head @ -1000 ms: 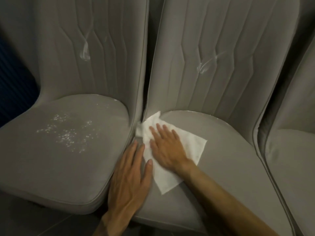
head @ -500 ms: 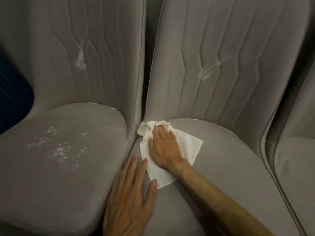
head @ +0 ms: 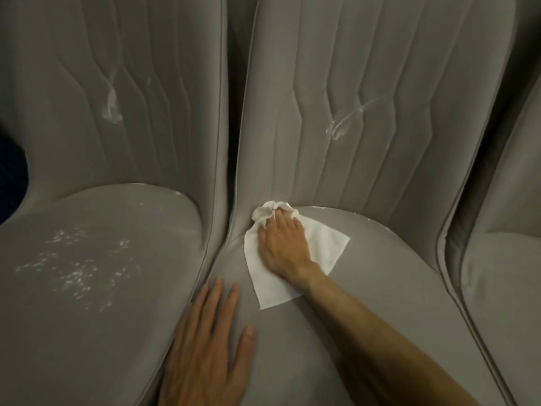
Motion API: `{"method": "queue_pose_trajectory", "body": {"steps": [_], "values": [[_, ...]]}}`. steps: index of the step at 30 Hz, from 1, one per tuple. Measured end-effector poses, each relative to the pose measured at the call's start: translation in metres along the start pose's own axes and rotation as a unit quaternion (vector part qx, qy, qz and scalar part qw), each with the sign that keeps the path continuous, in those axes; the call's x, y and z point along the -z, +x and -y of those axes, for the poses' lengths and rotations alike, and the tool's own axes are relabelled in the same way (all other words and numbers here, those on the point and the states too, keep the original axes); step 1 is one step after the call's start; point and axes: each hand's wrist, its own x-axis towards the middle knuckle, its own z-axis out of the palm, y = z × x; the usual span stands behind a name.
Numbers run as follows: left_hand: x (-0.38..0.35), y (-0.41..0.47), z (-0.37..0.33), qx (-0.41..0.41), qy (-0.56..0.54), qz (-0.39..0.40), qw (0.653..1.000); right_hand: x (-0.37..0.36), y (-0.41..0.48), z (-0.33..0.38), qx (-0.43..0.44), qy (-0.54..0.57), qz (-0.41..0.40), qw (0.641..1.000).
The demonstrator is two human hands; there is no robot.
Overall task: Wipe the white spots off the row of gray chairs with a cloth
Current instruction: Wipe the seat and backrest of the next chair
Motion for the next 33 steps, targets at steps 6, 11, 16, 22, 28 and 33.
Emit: {"method": "queue_pose_trajectory", "body": {"steps": [6, 11, 16, 22, 28, 33], "values": [[0.002, 0.0, 0.002, 0.012, -0.001, 0.065, 0.998, 0.032, -0.012, -0.111, -0.02, -0.032, -0.009, 0.999], [-0.007, 0.029, 0.005, 0.001, 0.01, 0.076, 0.997, 0.014, -0.008, -0.058, -0.093, -0.008, 0.008, 0.996], [-0.023, 0.082, 0.004, 0.006, 0.011, 0.081, 0.997, 0.01, -0.008, -0.03, 0.043, -0.005, -0.009, 0.999], [-0.04, 0.119, 0.004, -0.035, 0.023, 0.027, 0.999, 0.042, -0.034, -0.134, -0.065, -0.028, -0.028, 0.997], [-0.05, 0.118, 0.005, -0.101, 0.019, 0.022, 0.994, 0.003, 0.003, -0.034, -0.029, -0.039, 0.0, 0.999], [-0.053, 0.118, 0.006, -0.098, 0.023, 0.017, 0.995, 0.022, -0.013, -0.1, -0.024, -0.047, -0.01, 0.999]]}}
